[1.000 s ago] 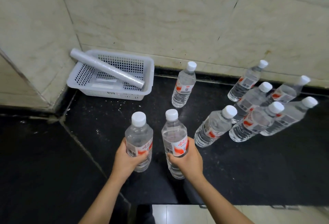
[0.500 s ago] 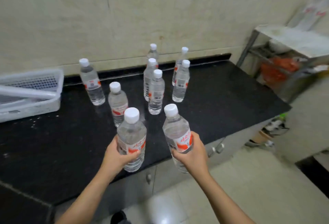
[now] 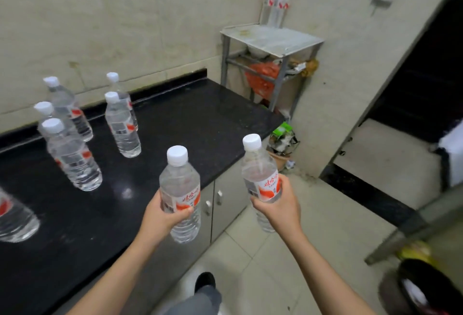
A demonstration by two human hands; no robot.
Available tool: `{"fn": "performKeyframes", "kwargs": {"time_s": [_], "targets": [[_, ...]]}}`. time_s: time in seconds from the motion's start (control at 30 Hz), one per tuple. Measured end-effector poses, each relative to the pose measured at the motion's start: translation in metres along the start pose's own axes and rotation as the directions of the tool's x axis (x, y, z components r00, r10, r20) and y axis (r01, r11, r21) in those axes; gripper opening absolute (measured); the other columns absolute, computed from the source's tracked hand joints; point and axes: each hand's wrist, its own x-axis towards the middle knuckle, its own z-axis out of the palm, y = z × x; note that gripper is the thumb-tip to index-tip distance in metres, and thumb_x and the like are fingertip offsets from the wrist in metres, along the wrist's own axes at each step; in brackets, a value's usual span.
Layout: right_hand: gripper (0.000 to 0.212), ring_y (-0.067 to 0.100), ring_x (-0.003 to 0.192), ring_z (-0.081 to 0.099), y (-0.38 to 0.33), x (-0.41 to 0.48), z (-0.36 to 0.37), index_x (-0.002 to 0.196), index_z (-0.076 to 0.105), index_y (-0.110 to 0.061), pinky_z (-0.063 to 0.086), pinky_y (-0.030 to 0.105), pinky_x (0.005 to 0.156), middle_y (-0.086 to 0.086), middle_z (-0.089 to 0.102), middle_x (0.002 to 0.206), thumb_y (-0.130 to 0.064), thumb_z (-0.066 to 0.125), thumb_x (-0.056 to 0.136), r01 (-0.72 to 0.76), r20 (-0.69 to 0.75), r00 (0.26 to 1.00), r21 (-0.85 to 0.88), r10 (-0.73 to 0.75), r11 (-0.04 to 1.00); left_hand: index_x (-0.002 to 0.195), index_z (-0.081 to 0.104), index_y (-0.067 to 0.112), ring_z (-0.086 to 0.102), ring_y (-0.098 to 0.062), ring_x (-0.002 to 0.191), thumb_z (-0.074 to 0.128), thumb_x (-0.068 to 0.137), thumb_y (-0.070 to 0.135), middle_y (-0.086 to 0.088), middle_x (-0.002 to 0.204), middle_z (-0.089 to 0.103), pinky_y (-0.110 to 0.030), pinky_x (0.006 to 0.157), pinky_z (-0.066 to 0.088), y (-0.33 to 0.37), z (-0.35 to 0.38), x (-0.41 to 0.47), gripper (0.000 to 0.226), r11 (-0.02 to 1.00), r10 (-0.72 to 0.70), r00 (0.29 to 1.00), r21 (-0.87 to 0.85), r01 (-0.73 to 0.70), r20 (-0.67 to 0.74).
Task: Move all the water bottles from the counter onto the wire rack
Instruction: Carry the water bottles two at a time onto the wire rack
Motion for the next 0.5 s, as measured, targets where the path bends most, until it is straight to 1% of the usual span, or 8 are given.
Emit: {"fn": "performKeyframes", "kwargs": {"time_s": [0.07,0.13,0.2,0.27,0.33,0.4,0.47,0.5], "targets": [[0.053,0.020,0.088,0.062,0.008,0.018,-0.011,0.093,0.046,-0.034,0.049,0.033,0.074,-0.003,0.063,0.092,-0.021,0.080,0.055,-0.021,-0.029,0.999,0.007,0.021,1.000,0.093,0.055,0.030,0.066,-0.001,0.074,0.079,0.037,0.031,0.008,0.089,0.067,-0.021,0.073,0.050,0.005,0.019,0.019,0.061,1.000,-0.011,0.999,0.001,0.011,0.030],[0.054,0.018,0.087,0.062,0.014,0.040,-0.022,0.094,0.045,-0.036,0.046,0.029,0.073,-0.006,0.061,0.092,-0.019,0.080,0.056,-0.033,-0.047,0.998,0.010,0.034,0.999,0.096,0.054,0.030,0.065,-0.001,0.079,0.077,0.034,0.035,0.008,0.094,0.066,-0.021,0.073,0.049,0.006,0.039,0.043,0.066,1.000,-0.014,0.998,-0.002,0.015,0.064],[0.055,0.017,0.086,0.061,0.020,0.066,-0.034,0.090,0.043,-0.041,0.048,0.030,0.075,-0.005,0.061,0.092,-0.020,0.081,0.057,-0.033,-0.052,0.998,-0.010,0.032,0.999,0.098,0.053,0.030,0.063,-0.008,0.087,0.081,0.046,0.022,0.006,0.096,0.065,-0.027,0.078,0.049,0.004,0.063,0.073,0.060,1.000,-0.016,0.995,-0.004,0.017,0.096],[0.054,0.016,0.086,0.061,0.025,0.095,-0.047,0.084,0.041,-0.045,0.050,0.033,0.076,-0.006,0.062,0.092,-0.021,0.080,0.056,-0.033,-0.063,0.998,-0.043,0.031,0.999,0.096,0.054,0.029,0.061,-0.011,0.085,0.080,0.063,0.004,0.005,0.093,0.064,-0.035,0.084,0.048,0.003,0.092,0.110,0.049,1.000,-0.011,0.995,-0.011,0.012,0.099],[0.054,0.017,0.089,0.062,0.031,0.128,-0.059,0.085,0.041,-0.046,0.051,0.036,0.079,-0.006,0.063,0.093,-0.023,0.080,0.056,-0.048,-0.080,0.996,-0.072,0.042,0.996,0.099,0.054,0.022,0.060,-0.010,0.082,0.075,0.067,-0.004,0.006,0.090,0.063,-0.038,0.087,0.047,0.004,0.125,0.147,0.046,1.000,-0.012,0.993,-0.014,0.013,0.115],[0.053,0.018,0.093,0.061,0.038,0.161,-0.071,0.084,0.040,-0.046,0.051,0.039,0.081,-0.006,0.063,0.094,-0.027,0.079,0.055,-0.073,-0.092,0.994,-0.100,0.064,0.992,0.101,0.054,0.021,0.061,-0.011,0.082,0.082,0.058,0.011,0.005,0.091,0.064,-0.036,0.083,0.050,0.005,0.157,0.176,0.052,0.999,-0.014,0.987,-0.038,0.020,0.160],[0.053,0.019,0.095,0.061,0.044,0.192,-0.082,0.083,0.040,-0.049,0.051,0.040,0.080,-0.006,0.063,0.094,-0.028,0.078,0.053,-0.100,-0.124,0.989,-0.112,0.086,0.989,0.094,0.056,0.028,0.064,-0.009,0.077,0.080,0.037,0.034,0.005,0.091,0.066,-0.025,0.072,0.053,0.007,0.184,0.203,0.062,0.998,-0.029,0.978,-0.044,0.039,0.207],[0.053,0.019,0.095,0.060,0.046,0.205,-0.087,0.085,0.040,-0.048,0.050,0.040,0.081,-0.007,0.063,0.095,-0.027,0.078,0.053,-0.112,-0.142,0.985,-0.107,0.096,0.988,0.091,0.056,0.029,0.066,-0.005,0.073,0.076,0.031,0.039,0.006,0.090,0.067,-0.017,0.066,0.054,0.009,0.197,0.217,0.064,0.998,-0.038,0.974,-0.046,0.049,0.226]]}}
